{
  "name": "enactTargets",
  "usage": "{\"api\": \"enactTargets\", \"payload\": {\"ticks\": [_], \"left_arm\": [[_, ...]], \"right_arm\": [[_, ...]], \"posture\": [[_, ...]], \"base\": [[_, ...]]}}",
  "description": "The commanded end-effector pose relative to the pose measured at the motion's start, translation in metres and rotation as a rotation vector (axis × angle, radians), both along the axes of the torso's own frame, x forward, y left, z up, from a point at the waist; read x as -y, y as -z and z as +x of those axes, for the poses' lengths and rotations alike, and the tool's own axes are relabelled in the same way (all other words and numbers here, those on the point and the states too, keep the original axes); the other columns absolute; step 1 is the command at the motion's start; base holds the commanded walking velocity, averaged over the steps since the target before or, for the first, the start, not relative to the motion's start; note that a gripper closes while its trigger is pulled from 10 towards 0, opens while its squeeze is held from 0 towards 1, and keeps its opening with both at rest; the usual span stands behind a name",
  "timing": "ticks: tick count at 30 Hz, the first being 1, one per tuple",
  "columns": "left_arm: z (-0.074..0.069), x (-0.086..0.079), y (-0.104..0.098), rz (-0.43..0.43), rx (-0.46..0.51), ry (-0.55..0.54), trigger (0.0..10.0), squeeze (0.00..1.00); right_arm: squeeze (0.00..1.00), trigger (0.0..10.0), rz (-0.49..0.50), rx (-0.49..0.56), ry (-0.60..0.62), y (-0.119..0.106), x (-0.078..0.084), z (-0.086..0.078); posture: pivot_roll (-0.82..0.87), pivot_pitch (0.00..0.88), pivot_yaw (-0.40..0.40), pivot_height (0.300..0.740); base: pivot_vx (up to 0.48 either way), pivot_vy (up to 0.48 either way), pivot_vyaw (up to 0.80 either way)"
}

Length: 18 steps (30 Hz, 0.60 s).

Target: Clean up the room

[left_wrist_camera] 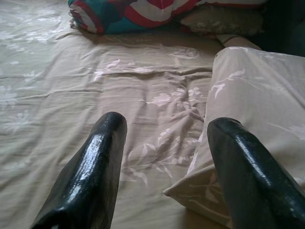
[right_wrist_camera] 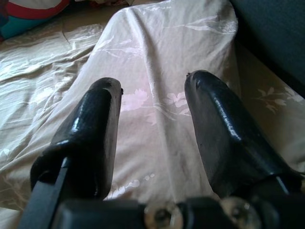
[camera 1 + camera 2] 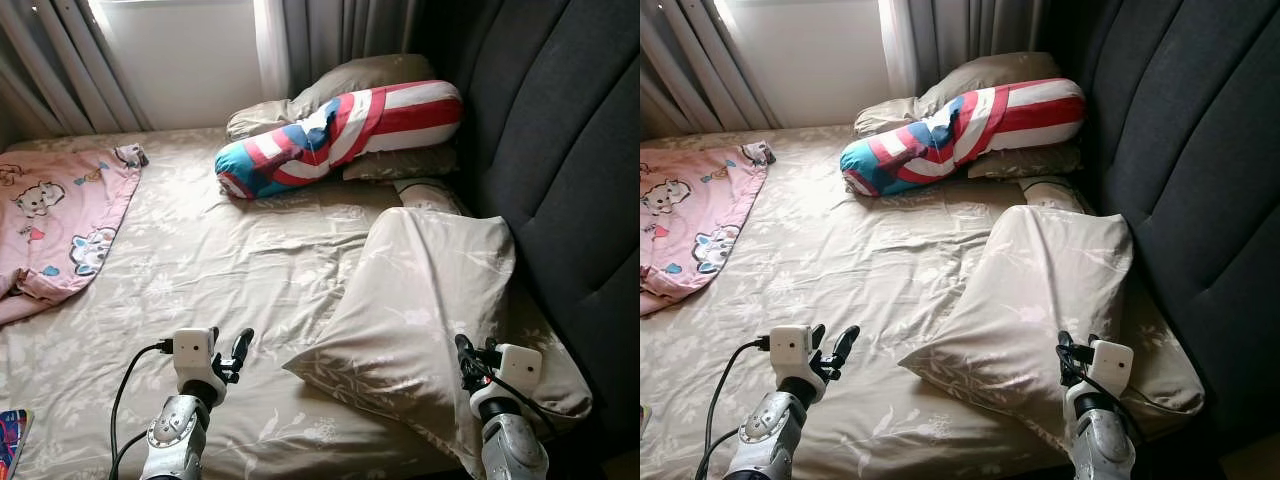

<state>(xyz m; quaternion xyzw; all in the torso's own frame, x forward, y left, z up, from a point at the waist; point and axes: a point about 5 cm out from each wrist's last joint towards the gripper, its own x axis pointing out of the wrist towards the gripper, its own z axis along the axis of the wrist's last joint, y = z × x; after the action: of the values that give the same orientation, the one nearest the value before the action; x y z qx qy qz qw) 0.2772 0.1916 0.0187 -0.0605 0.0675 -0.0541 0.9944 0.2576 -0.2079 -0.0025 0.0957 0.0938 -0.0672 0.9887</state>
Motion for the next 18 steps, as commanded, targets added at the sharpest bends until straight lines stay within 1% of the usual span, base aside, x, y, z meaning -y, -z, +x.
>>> {"api": "enactTargets", "payload": {"ticks": [1, 2, 7, 11, 13, 15, 18], "left_arm": [[0.0059, 0.0018, -0.0055, -0.009, 0.013, 0.007, 10.0, 0.0], [0.0086, 0.0021, -0.0077, -0.011, 0.018, 0.001, 10.0, 0.0], [0.0093, 0.0007, -0.0088, -0.015, 0.021, -0.006, 10.0, 0.0], [0.0082, -0.0005, -0.0078, -0.013, 0.015, -0.007, 10.0, 0.0], [0.0079, 0.0001, -0.0073, -0.013, 0.012, -0.005, 10.0, 0.0], [0.0077, 0.0016, -0.0069, -0.013, 0.011, -0.002, 10.0, 0.0], [0.0078, 0.0021, -0.0068, -0.013, 0.011, -0.002, 10.0, 0.0]], "right_arm": [[0.0, 10.0, -0.006, 0.008, 0.001, -0.0036, 0.0012, 0.0035], [0.0, 10.0, -0.012, 0.013, 0.014, -0.0046, 0.0024, 0.004], [0.0, 10.0, -0.017, 0.02, 0.013, -0.0049, 0.0004, 0.0034], [0.0, 10.0, -0.016, 0.01, 0.014, -0.0035, -0.0011, 0.0027], [0.0, 10.0, -0.025, -0.011, 0.008, -0.0019, -0.0019, 0.0028], [0.0, 10.0, -0.039, -0.026, 0.004, -0.0009, -0.0022, 0.0031], [0.0, 10.0, -0.043, -0.025, 0.002, -0.0012, -0.0021, 0.0035]], "posture": [[-0.01, 0.0, -0.018, 0.71], [0.0, 0.0, -0.02, 0.71], [0.0, 0.0, -0.017, 0.71], [0.0, 0.0, -0.018, 0.71], [0.0, 0.0, -0.018, 0.71], [0.0, 0.0, -0.018, 0.695], [0.0, 0.0, -0.018, 0.685]], "base": [[0.0, 0.0, 0.0], [0.0, 0.0, 0.0], [0.0, 0.0, 0.0], [0.0, 0.0, 0.0], [0.0, 0.0, 0.0], [0.0, 0.0, 0.0], [0.0, 0.0, 0.0]]}}
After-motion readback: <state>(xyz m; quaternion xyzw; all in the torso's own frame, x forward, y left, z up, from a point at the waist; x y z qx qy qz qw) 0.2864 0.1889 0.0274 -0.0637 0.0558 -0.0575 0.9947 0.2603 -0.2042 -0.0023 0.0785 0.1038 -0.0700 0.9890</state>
